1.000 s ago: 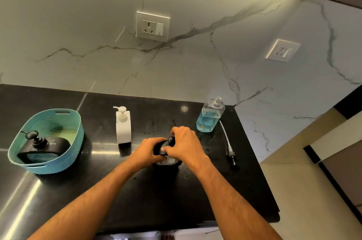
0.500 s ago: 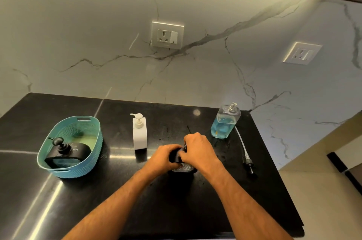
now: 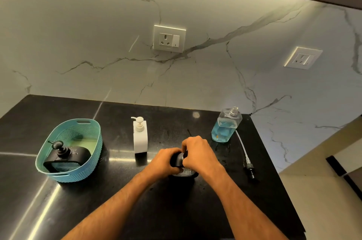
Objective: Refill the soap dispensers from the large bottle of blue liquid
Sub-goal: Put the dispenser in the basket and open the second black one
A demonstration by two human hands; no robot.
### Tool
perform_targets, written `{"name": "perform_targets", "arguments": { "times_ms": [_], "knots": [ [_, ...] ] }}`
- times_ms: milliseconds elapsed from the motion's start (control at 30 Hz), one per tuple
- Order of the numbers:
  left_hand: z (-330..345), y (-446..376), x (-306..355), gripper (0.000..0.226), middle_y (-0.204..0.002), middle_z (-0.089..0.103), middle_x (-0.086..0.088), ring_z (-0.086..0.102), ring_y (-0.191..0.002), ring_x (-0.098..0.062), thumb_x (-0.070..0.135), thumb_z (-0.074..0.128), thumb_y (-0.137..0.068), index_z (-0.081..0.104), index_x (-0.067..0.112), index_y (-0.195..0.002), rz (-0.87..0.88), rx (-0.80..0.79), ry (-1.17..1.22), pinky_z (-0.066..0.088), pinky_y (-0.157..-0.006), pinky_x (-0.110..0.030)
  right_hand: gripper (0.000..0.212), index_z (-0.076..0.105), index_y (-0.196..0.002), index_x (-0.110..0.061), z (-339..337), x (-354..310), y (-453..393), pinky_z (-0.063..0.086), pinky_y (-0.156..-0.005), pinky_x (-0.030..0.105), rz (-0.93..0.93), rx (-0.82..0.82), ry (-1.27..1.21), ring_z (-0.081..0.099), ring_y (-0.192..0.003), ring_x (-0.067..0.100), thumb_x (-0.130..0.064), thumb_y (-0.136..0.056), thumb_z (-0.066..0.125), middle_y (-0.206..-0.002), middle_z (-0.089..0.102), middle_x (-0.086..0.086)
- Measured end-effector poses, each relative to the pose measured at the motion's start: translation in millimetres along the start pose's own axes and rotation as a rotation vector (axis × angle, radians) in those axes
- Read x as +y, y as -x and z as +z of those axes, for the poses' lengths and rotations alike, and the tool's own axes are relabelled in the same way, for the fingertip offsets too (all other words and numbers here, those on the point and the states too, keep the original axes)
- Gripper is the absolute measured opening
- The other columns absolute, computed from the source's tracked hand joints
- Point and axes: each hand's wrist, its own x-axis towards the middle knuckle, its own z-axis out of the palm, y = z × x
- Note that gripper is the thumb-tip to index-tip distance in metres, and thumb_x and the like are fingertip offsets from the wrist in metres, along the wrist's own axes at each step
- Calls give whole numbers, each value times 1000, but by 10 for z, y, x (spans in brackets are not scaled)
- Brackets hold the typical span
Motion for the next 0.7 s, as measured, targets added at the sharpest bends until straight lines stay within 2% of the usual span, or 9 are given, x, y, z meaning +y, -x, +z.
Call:
{"name": "perform_targets", "arguments": {
  "times_ms": [100, 300, 500, 700],
  "knots": [
    [6, -20, -25, 63, -120, 70, 8, 64, -108, -6, 21, 87, -71, 64, 24, -129, 18, -9, -51, 53, -96, -29, 19, 74, -93, -21, -116, 8, 6, 60, -79, 37, -14, 36, 2, 68, -89, 21, -18, -75, 74, -96, 71, 2],
    [31, -66, -73, 61, -121, 68, 11, 62, -107, -3, 22, 87, -73, 61, 28, -128, 11, -25, -77, 47, -90, -14, 24, 73, -96, -24, -267, 46, 26, 59, -78, 29, 4, 59, -41, 66, -87, 14, -19, -73, 77, -96, 71, -2],
    [38, -89, -89, 59, -120, 69, 11, 63, -107, -2, 20, 87, -73, 62, 27, -127, 14, -35, -70, 51, -93, -18, 28, 72, -94, -27, -306, 89, 86, 61, -76, 31, 30, 58, -64, 66, -84, 12, -24, -67, 77, -92, 69, -6],
    [26, -112, -74, 59, -118, 69, 11, 63, -106, -2, 20, 87, -73, 63, 25, -126, 23, -21, -68, 53, -95, -21, 25, 68, -89, -31, -387, 223, 130, 54, -64, 21, 41, 114, -61, 62, -78, 6, -26, -66, 77, -84, 64, -13]
  ]
}}
